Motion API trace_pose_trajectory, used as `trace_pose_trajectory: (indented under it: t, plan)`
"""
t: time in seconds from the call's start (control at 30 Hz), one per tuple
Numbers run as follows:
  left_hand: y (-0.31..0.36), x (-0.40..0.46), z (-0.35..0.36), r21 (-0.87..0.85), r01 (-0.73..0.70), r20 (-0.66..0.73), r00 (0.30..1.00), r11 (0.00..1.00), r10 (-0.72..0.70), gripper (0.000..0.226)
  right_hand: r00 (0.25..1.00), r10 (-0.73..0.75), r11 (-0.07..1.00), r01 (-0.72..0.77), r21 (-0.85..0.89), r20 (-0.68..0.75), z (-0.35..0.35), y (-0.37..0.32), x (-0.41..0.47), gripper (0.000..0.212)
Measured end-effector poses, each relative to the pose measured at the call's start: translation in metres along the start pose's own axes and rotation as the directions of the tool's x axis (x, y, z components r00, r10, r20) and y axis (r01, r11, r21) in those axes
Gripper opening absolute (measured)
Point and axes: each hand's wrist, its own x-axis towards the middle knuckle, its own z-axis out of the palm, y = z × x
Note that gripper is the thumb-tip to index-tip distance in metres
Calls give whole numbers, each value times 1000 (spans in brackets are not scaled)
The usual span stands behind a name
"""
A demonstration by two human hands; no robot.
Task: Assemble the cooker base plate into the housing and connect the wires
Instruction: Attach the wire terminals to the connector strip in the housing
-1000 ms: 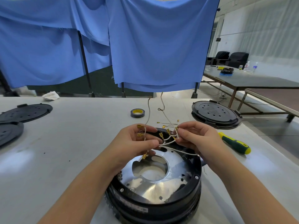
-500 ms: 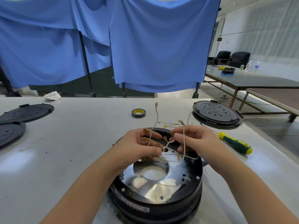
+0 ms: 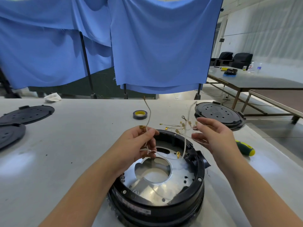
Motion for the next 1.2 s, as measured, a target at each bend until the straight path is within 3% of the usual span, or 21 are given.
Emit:
trace_pose_trajectory:
  t: [0.07, 0.13, 0.23, 0.33, 0.43, 0.5, 0.63, 0.73, 0.8, 0.9, 0.97, 1.2]
  plan:
    - [0, 1, 0, -5, -2, -29, 1000, 1000, 2, 17, 993, 47, 996, -39, 80, -109, -9, 5, 10, 13]
    - [0, 1, 0, 9, -9, -50, 999, 1000, 10, 17, 979, 51, 998, -42, 47, -197, -18, 12, 19, 13]
    - [0, 0, 2, 52, -25, -57, 998, 998, 28, 19, 954, -44, 966, -35, -255, -297, -34, 32, 30, 14]
    - [1, -1, 4, 65, -31, -49, 998, 997, 34, 25, 966, -101, 763, -78, -642, -237, -42, 47, 33, 12]
    - [2, -2, 5, 48, -23, -47, 999, 999, 26, 29, 973, -177, 563, -22, -826, -147, -40, 51, 32, 22]
    - [3, -3, 5, 35, -22, -50, 998, 999, 23, 30, 937, -338, 550, 121, -826, -89, -34, 42, 30, 26]
    - [4, -3, 5, 13, -58, -56, 997, 998, 58, 36, 788, -616, 620, 480, -621, -5, -7, 5, 8, 19]
    - [6, -2, 4, 6, -138, -70, 988, 990, 138, 36, 710, -696, 565, 635, -527, 110, 17, -18, -14, 15]
    - [7, -2, 4, 47, -178, -62, 981, 983, 181, 32, 743, -619, 579, 651, -492, 255, 32, -26, -25, 9]
    - [5, -2, 3, 113, -207, -15, 978, 972, 210, 31, 823, -324, 671, 547, -500, 467, 53, -25, -36, 3]
    - [5, -3, 2, 106, -204, 24, 979, 973, 202, 30, 823, -164, 769, 452, -453, 543, 61, -18, -40, 7]
    - [4, -3, 0, 104, -164, 95, 983, 981, 154, 31, 839, -10, 960, 160, -230, 544, 70, -14, -36, 6]
